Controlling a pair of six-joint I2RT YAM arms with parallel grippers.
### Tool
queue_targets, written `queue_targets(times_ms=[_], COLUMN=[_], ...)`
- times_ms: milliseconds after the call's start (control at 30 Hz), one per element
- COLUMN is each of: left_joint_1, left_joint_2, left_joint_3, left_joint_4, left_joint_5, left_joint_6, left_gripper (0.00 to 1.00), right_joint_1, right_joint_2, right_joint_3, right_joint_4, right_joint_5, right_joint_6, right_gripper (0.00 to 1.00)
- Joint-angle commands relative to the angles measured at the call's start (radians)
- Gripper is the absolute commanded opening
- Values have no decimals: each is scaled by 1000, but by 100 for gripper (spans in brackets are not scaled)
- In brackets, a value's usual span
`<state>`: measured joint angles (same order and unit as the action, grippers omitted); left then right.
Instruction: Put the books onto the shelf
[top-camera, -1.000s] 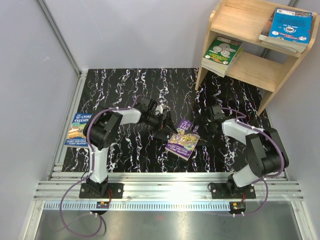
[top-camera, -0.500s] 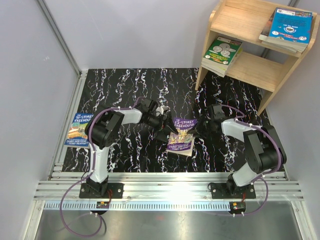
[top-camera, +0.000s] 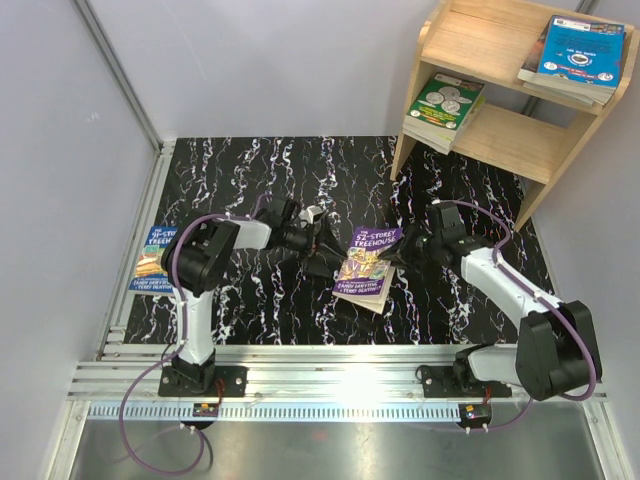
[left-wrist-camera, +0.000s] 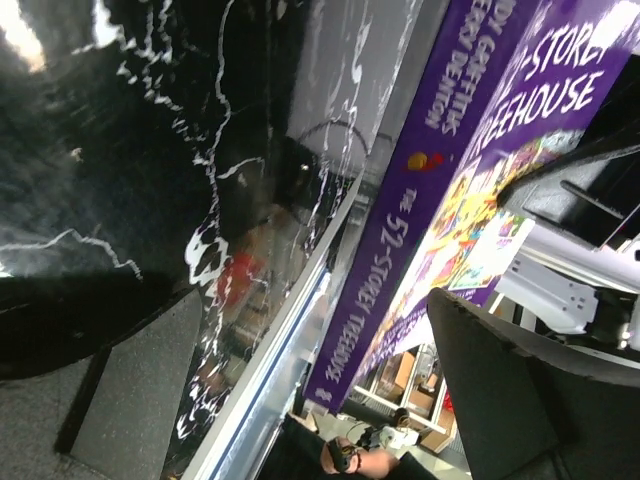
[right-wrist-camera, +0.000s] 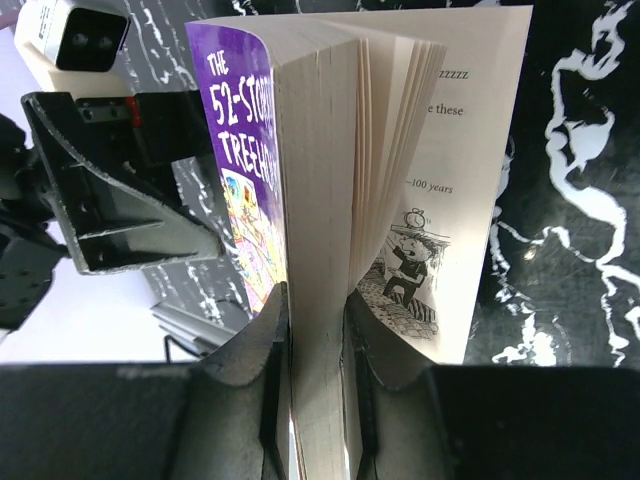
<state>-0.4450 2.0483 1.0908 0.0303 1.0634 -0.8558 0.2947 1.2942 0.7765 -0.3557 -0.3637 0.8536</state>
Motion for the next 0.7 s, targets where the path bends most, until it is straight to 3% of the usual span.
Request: queue_targets(times_ms=[0, 67, 200, 300, 400, 467, 533, 567, 600, 667], left_joint_1=[-15, -18, -60, -93, -112, -112, -107, -106, -106, -101], left_joint_2=[-57, -59, -54, -53, -50, -63, -86, -95, -105, -137], left_joint_3=[1, 0, 38, 58, 73, 66, 67, 73, 80, 104], left_joint_4=[104, 181, 237, 221, 224, 246, 249, 252, 252, 221], left_joint_5=[43, 64, 116, 116, 124, 130, 135, 136, 136, 129], left_joint_6=[-63, -119, -164, -164, -177, -189, -198, -209, -213, -216], left_gripper=[99, 98, 69, 58, 28, 0, 0, 0, 0, 0], right_joint_1=[9, 9, 9, 9, 9, 9, 8, 9, 9, 9], right_joint_2=[-39, -45, -52, -42, -38, -44, -49, -46, -45, -44], right_joint_3=[38, 30, -20, -46, -40, -28, -14, 4, 15, 52], right_joint_4=[24, 34, 137, 222, 238, 222, 175, 152, 99, 25], right_joint_5=[-61, -66, -93, -107, -112, -100, -86, -71, -61, -9], right_joint_6=[58, 64, 128, 171, 171, 164, 142, 130, 101, 64], right_gripper=[0, 0, 0, 0, 0, 0, 0, 9, 57, 95])
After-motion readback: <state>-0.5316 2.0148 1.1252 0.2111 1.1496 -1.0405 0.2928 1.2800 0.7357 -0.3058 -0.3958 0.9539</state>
